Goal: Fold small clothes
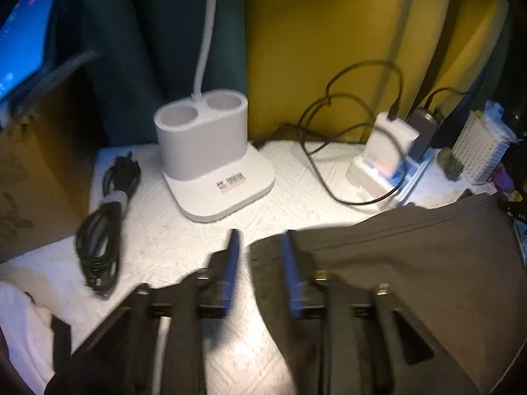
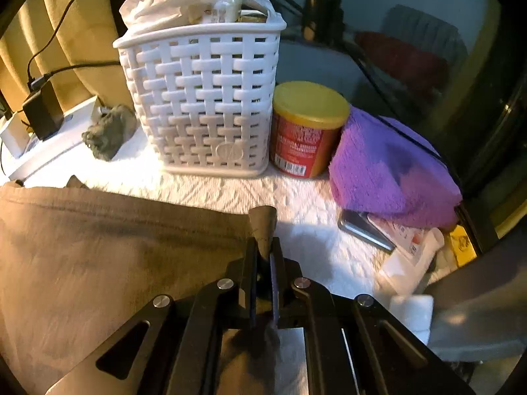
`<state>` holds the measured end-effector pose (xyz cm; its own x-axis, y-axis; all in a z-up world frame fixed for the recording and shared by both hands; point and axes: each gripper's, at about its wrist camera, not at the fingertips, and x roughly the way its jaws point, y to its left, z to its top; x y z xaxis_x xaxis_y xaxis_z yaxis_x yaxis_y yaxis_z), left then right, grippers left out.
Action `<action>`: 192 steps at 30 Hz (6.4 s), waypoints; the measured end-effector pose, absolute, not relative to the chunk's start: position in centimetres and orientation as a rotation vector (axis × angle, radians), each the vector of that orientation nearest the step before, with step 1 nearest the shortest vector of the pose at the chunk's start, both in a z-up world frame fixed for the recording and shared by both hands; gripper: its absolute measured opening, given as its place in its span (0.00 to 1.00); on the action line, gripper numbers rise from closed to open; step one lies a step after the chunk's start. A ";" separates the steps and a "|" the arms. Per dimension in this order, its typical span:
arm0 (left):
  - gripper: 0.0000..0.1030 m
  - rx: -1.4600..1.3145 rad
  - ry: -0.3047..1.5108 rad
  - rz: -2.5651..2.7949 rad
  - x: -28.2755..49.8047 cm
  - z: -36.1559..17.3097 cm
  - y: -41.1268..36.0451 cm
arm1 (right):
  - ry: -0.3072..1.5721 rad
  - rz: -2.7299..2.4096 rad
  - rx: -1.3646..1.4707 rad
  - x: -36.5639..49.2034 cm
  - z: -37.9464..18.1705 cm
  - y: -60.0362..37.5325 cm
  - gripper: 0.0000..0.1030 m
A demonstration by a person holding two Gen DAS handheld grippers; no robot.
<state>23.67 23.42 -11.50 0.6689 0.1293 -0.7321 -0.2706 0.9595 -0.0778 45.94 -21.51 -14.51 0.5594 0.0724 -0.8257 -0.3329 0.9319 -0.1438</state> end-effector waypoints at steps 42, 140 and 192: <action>0.61 -0.268 0.909 -0.079 3.7 -12.3 10.1 | 0.955 0.116 -0.167 25.8 -15.2 -32.1 0.90; 0.07 -0.128 1.006 0.148 8.4 -13.2 15.3 | 0.925 0.185 -0.272 21.5 -15.0 -26.8 0.20; 0.47 -0.162 0.797 -0.032 14.3 -8.8 10.9 | 0.875 0.191 -0.185 22.2 -12.0 -24.7 0.82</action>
<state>14.30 10.86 -8.81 0.6991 -0.0891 -0.7094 -0.0328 0.9872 -0.1563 22.17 -24.73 -12.00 0.6262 0.0902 -0.7744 -0.2414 0.9669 -0.0825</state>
